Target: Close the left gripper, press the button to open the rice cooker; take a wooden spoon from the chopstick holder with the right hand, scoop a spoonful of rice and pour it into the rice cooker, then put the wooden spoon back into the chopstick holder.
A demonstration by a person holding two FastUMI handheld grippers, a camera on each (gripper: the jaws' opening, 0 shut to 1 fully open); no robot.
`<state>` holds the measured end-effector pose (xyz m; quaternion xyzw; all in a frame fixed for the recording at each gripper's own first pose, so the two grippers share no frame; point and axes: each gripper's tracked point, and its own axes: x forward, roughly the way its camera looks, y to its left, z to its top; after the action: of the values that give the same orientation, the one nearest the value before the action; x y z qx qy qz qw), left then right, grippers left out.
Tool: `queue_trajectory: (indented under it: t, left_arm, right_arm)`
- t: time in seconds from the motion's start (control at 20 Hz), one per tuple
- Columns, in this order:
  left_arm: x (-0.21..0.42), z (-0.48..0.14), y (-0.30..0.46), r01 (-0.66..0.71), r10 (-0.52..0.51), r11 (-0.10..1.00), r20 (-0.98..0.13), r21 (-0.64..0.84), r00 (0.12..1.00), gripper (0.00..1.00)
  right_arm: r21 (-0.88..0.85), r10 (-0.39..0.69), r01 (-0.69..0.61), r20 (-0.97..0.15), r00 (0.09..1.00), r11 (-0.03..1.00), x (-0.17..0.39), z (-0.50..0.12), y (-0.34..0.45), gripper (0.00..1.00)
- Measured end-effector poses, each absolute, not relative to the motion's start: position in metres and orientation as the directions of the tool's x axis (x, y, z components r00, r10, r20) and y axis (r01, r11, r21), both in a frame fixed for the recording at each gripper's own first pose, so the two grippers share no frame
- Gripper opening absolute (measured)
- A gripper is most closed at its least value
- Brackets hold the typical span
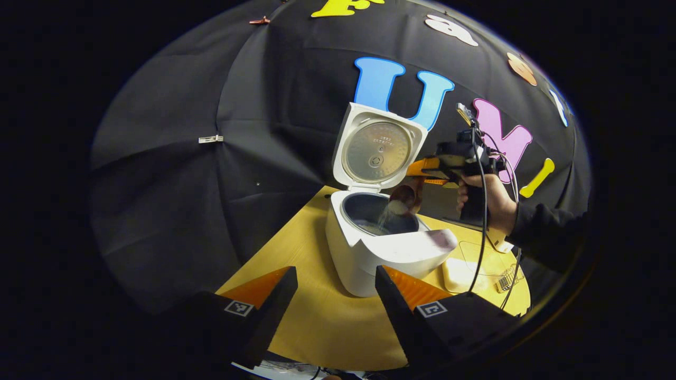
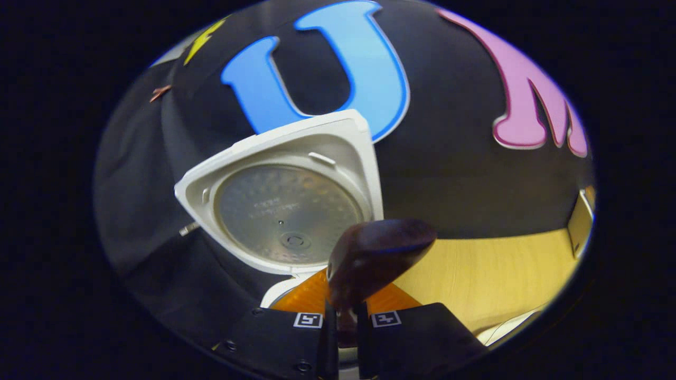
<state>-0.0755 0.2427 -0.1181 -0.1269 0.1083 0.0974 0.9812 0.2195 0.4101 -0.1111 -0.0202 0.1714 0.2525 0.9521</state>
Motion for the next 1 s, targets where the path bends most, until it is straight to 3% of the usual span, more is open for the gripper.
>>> queue_trajectory:
  t: [0.15, 0.2, 0.4, 0.7, 1.0]
  left_arm:
    - [-0.071, -0.124, 0.248, -0.224, 0.167, 0.95, -0.252, -0.217, 0.953, 0.92]
    - [-0.07, -0.125, 0.249, -0.223, 0.165, 0.95, -0.255, -0.219, 0.953, 0.96]
    - [-0.06, -0.128, 0.257, -0.235, 0.173, 0.944, -0.258, -0.232, 0.95, 0.96]
    - [-0.055, -0.123, 0.27, -0.262, 0.206, 0.934, -0.236, -0.242, 0.95, 0.96]
    - [-0.052, -0.13, 0.272, -0.273, 0.213, 0.926, -0.237, -0.261, 0.948, 0.96]
  right_arm:
    - [-0.086, 0.487, -0.534, -0.312, 0.816, 0.841, 0.218, -0.116, 0.418, 0.18]
    - [-0.11, 0.494, -0.546, -0.308, 0.813, 0.83, 0.217, -0.116, 0.42, 0.18]
    - [-0.18, 0.504, -0.568, -0.304, 0.808, 0.803, 0.213, -0.119, 0.424, 0.18]
    - [-0.146, 0.519, -0.578, -0.307, 0.798, 0.803, 0.211, -0.119, 0.43, 0.18]
    - [-0.245, 0.566, -0.619, -0.255, 0.784, 0.746, 0.2, -0.108, 0.44, 0.18]
